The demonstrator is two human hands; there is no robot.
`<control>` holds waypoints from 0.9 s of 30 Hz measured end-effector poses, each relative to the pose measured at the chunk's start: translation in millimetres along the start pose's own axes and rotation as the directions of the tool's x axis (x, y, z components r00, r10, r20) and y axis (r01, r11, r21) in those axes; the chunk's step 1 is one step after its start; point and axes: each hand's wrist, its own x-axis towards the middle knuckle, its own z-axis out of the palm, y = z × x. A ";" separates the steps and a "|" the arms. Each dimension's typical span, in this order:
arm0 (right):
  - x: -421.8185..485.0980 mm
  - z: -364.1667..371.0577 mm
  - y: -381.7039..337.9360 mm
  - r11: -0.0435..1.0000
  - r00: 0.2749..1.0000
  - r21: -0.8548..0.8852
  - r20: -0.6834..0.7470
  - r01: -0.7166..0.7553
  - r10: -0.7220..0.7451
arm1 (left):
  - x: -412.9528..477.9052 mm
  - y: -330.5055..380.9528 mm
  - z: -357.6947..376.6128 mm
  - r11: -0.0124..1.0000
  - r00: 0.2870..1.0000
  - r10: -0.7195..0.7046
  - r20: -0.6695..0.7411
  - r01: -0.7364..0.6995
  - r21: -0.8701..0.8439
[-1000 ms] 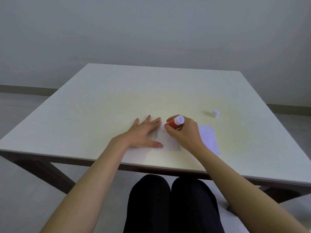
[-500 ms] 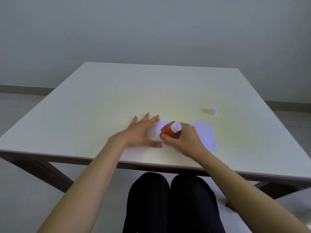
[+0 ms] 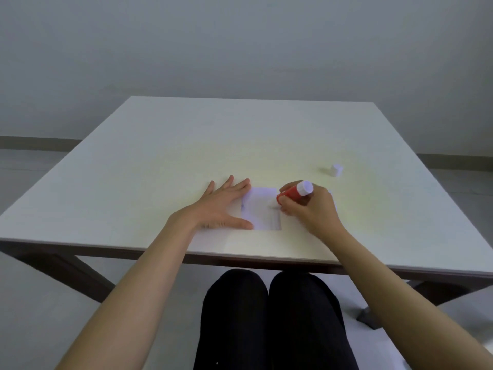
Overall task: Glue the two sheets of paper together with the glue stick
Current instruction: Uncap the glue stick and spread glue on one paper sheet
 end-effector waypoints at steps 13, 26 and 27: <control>-12.7 -10.7 7.2 0.995 1.000 0.102 -0.020 0.023 -0.021 | -0.9 0.1 0.6 1.000 1.000 0.004 0.002 -0.004 -0.004; -2.8 -4.8 -10.4 0.983 0.999 0.182 0.040 0.017 -0.024 | 1.9 -4.5 2.2 1.000 1.000 0.008 -0.006 -0.007 0.013; -5.6 4.8 -12.5 0.982 0.992 0.186 0.113 0.031 -0.052 | 1.8 -4.6 2.7 1.000 1.000 0.006 -0.005 -0.006 0.001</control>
